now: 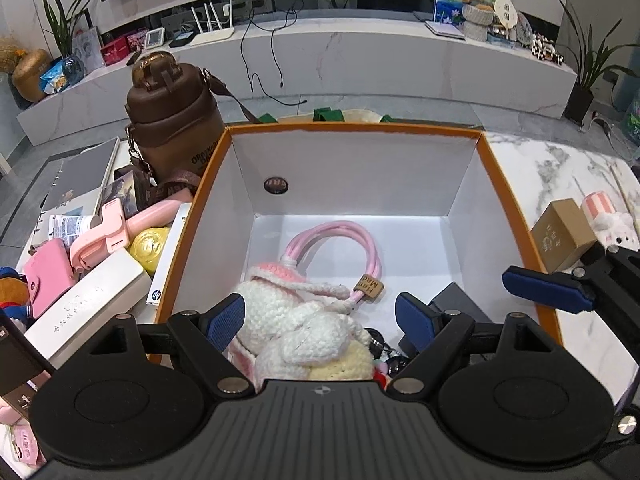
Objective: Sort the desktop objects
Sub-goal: 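Open the left gripper to drop the bunny into the box while the right gripper lowers the gray box, then move both grippers to the cardboard box and white plush on the table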
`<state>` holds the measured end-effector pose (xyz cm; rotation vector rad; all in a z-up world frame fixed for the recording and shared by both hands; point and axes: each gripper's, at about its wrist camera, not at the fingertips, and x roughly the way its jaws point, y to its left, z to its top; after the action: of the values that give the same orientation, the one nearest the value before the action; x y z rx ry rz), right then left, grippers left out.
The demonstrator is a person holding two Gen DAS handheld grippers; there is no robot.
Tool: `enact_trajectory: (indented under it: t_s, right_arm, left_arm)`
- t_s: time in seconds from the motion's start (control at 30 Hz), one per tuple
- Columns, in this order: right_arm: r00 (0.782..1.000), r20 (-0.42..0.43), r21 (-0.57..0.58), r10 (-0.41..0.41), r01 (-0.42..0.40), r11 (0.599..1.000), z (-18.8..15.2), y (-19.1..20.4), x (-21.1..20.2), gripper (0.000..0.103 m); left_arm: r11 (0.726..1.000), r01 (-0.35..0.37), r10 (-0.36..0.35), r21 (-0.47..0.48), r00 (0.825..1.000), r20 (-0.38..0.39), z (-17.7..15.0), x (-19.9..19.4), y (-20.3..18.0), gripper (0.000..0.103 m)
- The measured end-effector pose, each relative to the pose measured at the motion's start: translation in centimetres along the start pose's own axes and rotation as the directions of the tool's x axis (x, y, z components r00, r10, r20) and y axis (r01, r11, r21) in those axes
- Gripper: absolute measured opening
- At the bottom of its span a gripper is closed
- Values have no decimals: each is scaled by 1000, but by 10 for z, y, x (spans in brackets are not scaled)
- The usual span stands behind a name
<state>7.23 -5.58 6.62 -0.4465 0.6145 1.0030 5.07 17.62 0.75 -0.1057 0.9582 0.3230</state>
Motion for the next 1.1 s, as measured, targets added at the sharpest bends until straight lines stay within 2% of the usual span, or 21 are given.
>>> enact_trajectory:
  t_s: [0.3, 0.5, 0.9, 1.1]
  right_arm:
    - [999, 41, 31, 28, -29, 999, -3, -9, -22, 70]
    - [999, 37, 54, 3, -5, 999, -10, -25, -41, 71]
    - [994, 33, 248, -103, 91, 964, -52, -101, -76, 71]
    - [988, 27, 319, -150, 133, 938, -70, -138, -97, 71]
  left_arm:
    - [1000, 27, -27, -1, 999, 33, 2, -11, -15, 98]
    - [998, 64, -64, 13, 996, 62, 4, -22, -30, 98]
    - [994, 91, -96, 56, 990, 100, -3, -40, -56, 98]
    - [988, 132, -142, 84, 982, 124, 4, -57, -85, 98]
